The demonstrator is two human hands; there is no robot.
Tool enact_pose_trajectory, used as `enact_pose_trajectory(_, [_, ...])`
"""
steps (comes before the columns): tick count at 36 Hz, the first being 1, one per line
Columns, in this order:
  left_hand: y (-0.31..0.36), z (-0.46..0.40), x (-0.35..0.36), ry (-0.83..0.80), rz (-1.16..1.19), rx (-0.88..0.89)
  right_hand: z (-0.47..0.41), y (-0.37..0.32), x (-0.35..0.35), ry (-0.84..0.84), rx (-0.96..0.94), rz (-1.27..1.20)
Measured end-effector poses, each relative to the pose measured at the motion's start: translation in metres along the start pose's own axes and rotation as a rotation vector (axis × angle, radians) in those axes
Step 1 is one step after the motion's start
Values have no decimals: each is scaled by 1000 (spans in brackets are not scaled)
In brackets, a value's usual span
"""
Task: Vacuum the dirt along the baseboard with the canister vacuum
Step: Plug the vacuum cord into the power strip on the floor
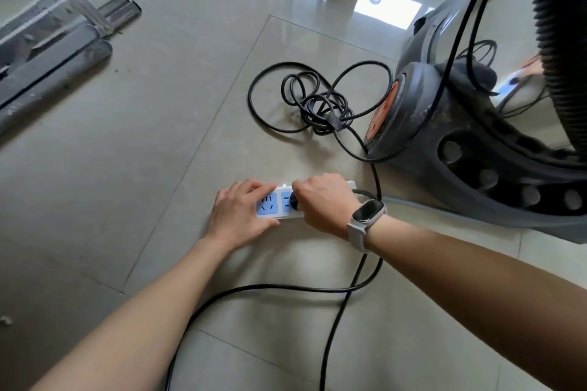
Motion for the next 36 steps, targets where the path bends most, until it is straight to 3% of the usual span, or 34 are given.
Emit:
enact_pose_trajectory(7, [4,2,0,-55,9,-90,3,8,13,51,76,-150])
enact_pose_trajectory(18, [17,8,-13,-158,-257,-251,12,7,6,121,136,-299])
enact_pose_trajectory(22, [58,33,-36,-170,-210,-336,72,18,-25,207,219,-379])
enact_pose_trajectory(28, [156,73,-102,-223,-183,-343,179,43,-88,-37,406,-456])
enact_pose_trajectory(36, [307,114,-221,-227,-149,-229,312,75,-217,-142,527,-577])
Point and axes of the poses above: each hand's wrist, its own z-axis away from the middle knuckle, its own x-axis out of the palm, y = z × x, the point moved 7 cm from there along -z, towards the middle knuckle, and after that the axes turned 7 degrees about x, right-handed, at the moved point
